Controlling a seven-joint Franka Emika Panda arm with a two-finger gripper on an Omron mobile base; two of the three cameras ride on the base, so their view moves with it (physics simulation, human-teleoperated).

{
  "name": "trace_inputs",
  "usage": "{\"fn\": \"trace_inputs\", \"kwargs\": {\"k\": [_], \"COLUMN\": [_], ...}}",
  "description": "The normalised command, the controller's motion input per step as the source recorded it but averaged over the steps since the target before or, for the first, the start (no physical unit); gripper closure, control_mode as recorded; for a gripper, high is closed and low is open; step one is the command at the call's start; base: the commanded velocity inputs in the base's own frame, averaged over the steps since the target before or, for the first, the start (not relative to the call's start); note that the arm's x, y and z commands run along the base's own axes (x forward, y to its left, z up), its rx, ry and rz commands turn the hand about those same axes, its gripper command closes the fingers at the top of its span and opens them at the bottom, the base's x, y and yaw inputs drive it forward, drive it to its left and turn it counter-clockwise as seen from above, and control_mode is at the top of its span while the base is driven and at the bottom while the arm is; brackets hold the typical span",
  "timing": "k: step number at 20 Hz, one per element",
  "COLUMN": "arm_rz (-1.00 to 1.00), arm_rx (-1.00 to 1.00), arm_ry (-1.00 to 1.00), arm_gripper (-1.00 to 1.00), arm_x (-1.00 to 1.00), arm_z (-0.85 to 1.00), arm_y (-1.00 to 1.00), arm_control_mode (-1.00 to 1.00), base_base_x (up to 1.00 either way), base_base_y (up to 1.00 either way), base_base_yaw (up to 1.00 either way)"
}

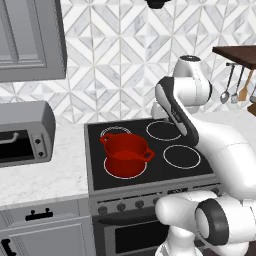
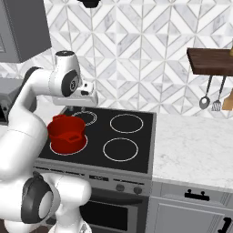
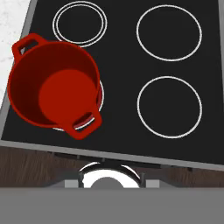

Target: Turn off the front left burner of the stove.

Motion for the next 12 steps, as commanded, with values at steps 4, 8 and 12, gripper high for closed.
{"fn": "trace_inputs", "kwargs": {"k": [4, 8, 12], "arm_rz": [0.0, 0.01, 0.15], "arm_rx": [0.0, -0.09, -0.27], "arm_ry": [-0.08, -0.19, -0.04], "arm_gripper": [-1.0, -1.0, -1.0], "arm_x": [-0.14, -0.38, -0.63], "arm_z": [-0.02, -0.13, -0.41], "arm_y": [0.0, 0.08, 0.81], "arm_control_mode": [-1.0, -1.0, -1.0], "base_base_x": [0.0, 0.0, 0.0], "base_base_y": [0.0, 0.0, 0.0], "base_base_yaw": [0.0, 0.0, 0.0]}}
